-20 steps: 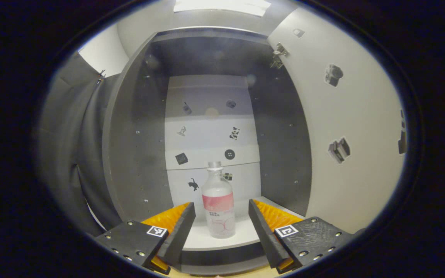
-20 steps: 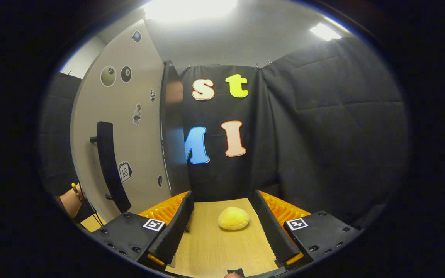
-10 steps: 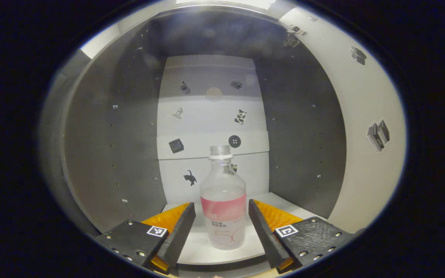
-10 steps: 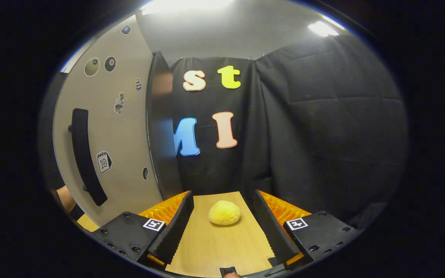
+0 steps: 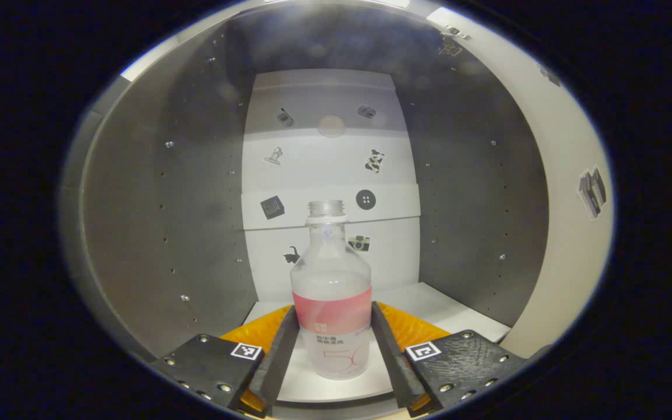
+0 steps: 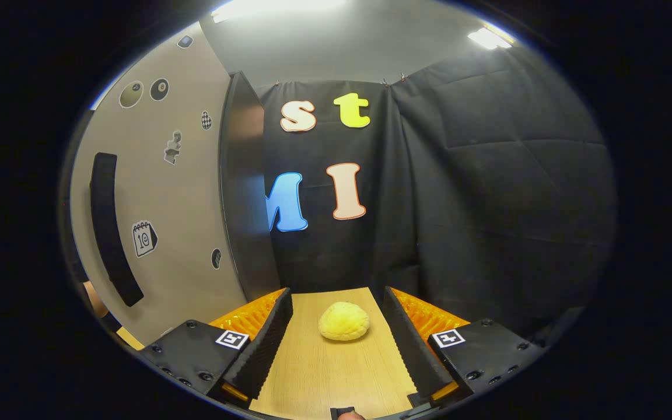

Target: Open the cabinet door with the right hand, grasp the bottle in the cabinet with the left hand and place it on the coaster, then close the cabinet door with the right hand.

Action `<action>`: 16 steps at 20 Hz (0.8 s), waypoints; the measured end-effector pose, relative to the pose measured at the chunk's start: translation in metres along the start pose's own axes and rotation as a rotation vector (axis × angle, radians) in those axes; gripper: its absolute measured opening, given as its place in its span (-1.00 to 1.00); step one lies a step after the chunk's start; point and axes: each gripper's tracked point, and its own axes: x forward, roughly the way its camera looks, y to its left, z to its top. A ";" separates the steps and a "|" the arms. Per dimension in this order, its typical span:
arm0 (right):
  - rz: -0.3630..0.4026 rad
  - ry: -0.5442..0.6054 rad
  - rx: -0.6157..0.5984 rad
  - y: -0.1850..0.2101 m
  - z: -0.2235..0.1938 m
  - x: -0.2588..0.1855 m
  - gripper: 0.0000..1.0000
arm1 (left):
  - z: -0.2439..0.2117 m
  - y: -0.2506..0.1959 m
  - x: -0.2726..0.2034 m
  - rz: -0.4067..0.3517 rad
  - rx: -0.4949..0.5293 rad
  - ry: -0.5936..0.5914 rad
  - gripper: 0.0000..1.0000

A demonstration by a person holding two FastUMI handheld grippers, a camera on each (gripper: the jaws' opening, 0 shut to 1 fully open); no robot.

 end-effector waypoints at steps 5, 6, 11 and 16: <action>0.074 -0.008 0.013 0.012 0.002 0.012 0.96 | 0.023 0.020 -0.053 0.046 -0.013 -0.066 0.43; 0.081 -0.013 0.017 0.016 0.002 0.011 0.96 | 0.025 0.027 -0.066 0.055 -0.015 -0.076 0.43; 0.085 -0.025 0.032 0.040 0.000 0.001 0.96 | 0.024 0.055 -0.130 0.057 -0.038 -0.101 0.43; 0.070 -0.021 0.041 0.061 -0.007 -0.020 0.96 | 0.000 0.072 -0.176 0.063 -0.040 -0.091 0.43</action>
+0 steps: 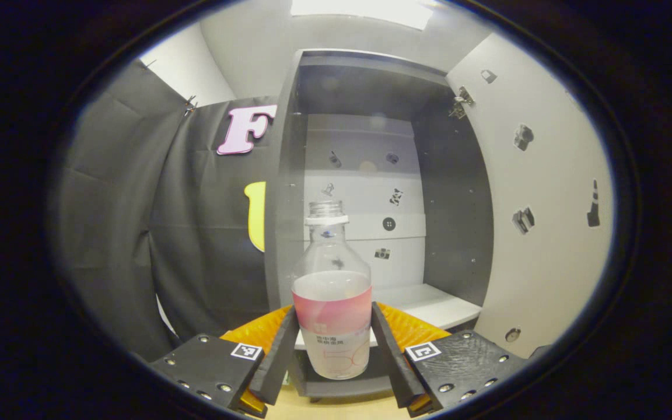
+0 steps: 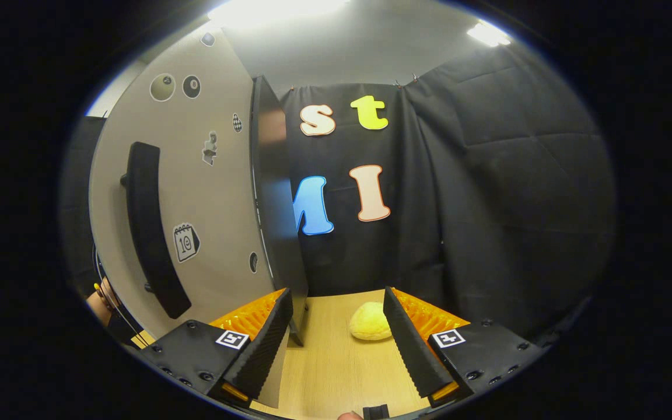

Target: Open the cabinet door with the right hand, grasp the bottle in the cabinet with the left hand and place it on the coaster, then close the cabinet door with the right hand.

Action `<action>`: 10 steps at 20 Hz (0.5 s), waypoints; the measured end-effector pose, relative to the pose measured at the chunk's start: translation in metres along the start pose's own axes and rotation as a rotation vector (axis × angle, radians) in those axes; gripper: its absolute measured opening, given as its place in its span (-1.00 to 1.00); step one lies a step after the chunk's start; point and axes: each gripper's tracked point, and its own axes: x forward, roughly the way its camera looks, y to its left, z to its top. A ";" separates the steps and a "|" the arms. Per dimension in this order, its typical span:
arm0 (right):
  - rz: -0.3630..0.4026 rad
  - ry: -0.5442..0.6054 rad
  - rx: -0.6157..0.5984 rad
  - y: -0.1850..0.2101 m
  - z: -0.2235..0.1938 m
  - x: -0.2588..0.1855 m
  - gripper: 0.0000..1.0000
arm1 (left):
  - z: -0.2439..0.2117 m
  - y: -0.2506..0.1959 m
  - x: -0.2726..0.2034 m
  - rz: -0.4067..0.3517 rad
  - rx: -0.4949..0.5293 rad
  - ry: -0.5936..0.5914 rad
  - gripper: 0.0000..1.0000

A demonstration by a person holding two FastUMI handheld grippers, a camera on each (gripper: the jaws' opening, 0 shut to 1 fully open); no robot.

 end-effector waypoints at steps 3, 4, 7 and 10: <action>-0.006 0.003 0.008 0.011 -0.005 -0.011 0.96 | -0.025 0.005 -0.032 -0.014 0.009 0.026 0.43; -0.013 0.006 0.010 0.012 -0.007 -0.015 0.96 | -0.035 0.005 -0.042 -0.021 0.006 0.038 0.43; -0.027 0.008 0.018 0.018 -0.011 -0.025 0.96 | -0.065 0.008 -0.070 -0.037 -0.011 0.066 0.43; -0.041 0.012 0.030 0.022 -0.017 -0.034 0.96 | -0.091 0.014 -0.092 -0.035 -0.011 0.090 0.48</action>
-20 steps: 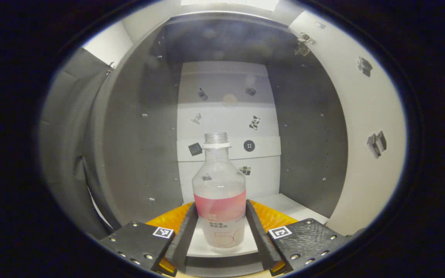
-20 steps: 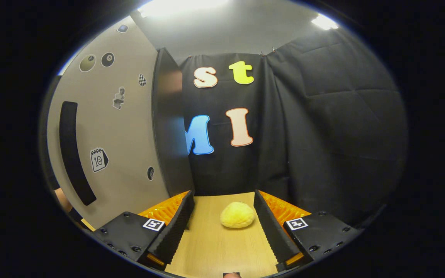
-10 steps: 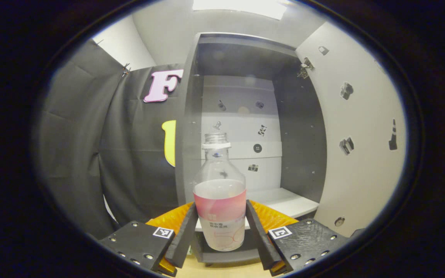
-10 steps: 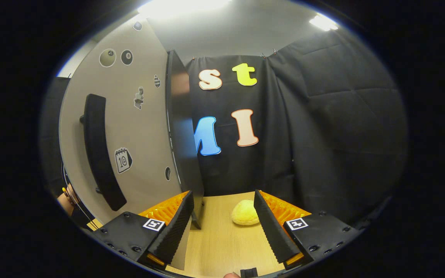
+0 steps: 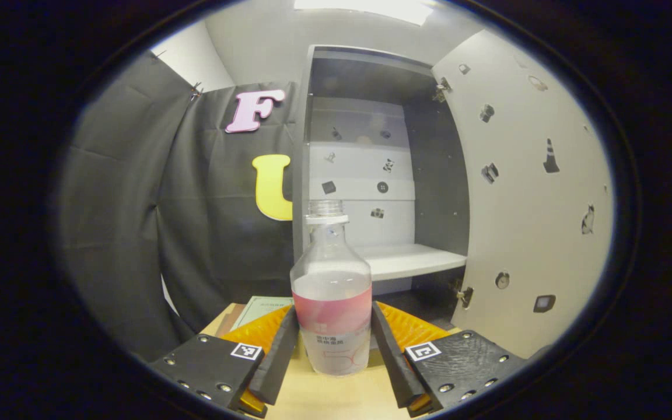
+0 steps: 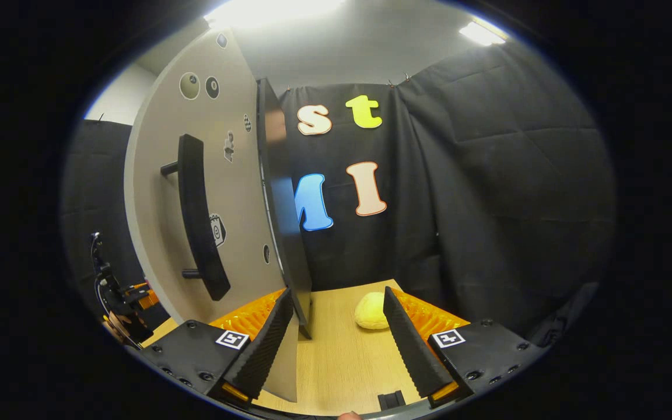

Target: Open the cabinet door with the right hand, grasp the bottle in the cabinet with the left hand and place it on the coaster, then close the cabinet door with the right hand.

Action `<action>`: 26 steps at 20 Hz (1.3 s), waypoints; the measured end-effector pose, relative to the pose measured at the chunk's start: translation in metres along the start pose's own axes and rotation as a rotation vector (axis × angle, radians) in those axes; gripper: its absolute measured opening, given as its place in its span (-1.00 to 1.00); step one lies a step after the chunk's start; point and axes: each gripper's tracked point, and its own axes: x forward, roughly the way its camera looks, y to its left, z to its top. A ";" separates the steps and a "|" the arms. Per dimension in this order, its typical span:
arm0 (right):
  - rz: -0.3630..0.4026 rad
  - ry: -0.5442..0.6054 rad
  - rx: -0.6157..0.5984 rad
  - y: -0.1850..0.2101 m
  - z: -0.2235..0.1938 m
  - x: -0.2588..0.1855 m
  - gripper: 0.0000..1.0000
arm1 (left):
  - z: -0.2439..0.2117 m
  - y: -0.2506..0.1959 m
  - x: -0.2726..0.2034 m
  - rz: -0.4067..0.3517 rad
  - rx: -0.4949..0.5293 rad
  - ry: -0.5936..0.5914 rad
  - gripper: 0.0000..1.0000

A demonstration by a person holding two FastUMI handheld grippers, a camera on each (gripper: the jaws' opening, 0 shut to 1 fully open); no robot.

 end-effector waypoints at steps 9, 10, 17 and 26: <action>-0.039 0.021 0.014 -0.001 -0.019 -0.024 0.96 | -0.085 0.025 -0.042 0.039 -0.075 0.065 0.48; -0.047 0.022 0.015 -0.003 -0.020 -0.026 0.96 | -0.094 0.026 -0.045 0.042 -0.077 0.076 0.48; -0.069 0.034 0.002 -0.001 -0.020 -0.031 0.96 | -0.170 0.026 -0.054 0.041 -0.077 0.211 0.48; -0.103 0.071 -0.008 -0.006 -0.034 -0.039 0.96 | -0.237 0.026 -0.065 0.042 -0.095 0.289 0.45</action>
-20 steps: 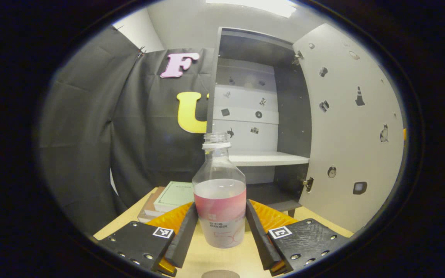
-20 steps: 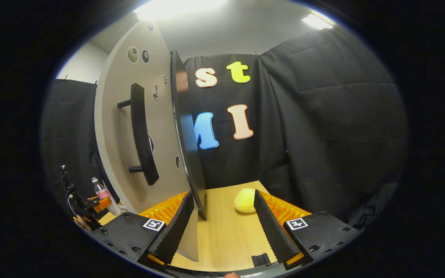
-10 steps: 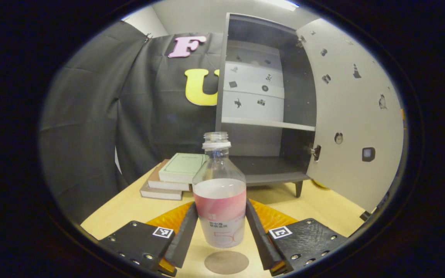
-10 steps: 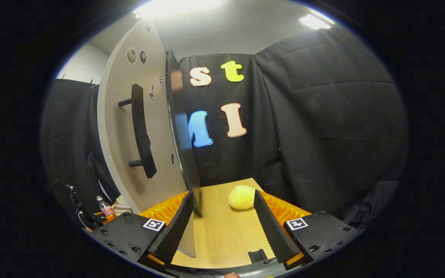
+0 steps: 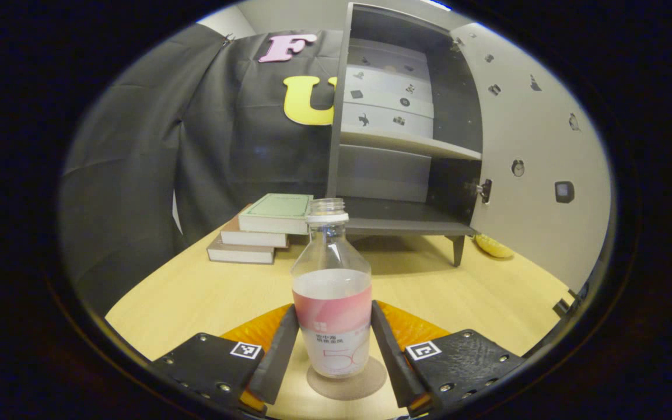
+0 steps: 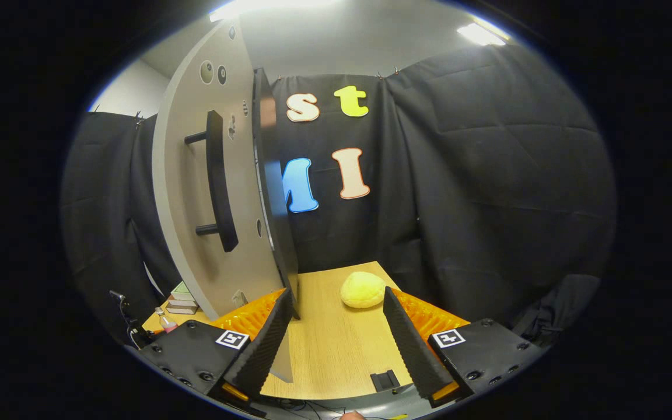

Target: Open the cabinet door with the right hand, grasp the bottle in the cabinet with the left hand and place it on the coaster, then close the cabinet door with the right hand.

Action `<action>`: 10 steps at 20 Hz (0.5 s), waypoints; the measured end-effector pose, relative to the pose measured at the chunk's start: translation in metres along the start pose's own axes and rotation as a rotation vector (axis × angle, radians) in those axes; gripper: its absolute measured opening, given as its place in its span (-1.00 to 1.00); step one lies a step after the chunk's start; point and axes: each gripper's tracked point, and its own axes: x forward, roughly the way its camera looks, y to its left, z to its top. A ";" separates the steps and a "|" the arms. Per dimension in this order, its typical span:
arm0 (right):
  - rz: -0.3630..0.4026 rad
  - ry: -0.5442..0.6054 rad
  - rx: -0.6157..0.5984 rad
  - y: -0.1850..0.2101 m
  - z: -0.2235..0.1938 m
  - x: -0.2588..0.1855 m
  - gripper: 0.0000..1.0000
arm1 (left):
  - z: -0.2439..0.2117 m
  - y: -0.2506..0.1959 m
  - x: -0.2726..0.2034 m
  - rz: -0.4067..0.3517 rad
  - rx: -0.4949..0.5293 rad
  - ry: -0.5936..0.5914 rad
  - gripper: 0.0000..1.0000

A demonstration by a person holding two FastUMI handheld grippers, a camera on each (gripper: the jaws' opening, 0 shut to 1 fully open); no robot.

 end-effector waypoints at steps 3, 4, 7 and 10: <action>-0.007 0.008 0.014 -0.003 -0.002 -0.001 0.96 | -0.010 -0.004 0.003 -0.005 0.007 -0.004 0.49; -0.009 0.008 0.012 -0.003 -0.001 -0.001 0.96 | -0.014 -0.005 0.004 -0.002 0.013 -0.005 0.48; -0.013 0.014 0.001 0.000 -0.003 -0.001 0.96 | -0.017 -0.009 0.001 0.011 0.039 -0.024 0.45; -0.007 0.015 -0.007 0.004 -0.002 -0.001 0.96 | -0.024 -0.013 -0.006 0.010 0.055 -0.011 0.46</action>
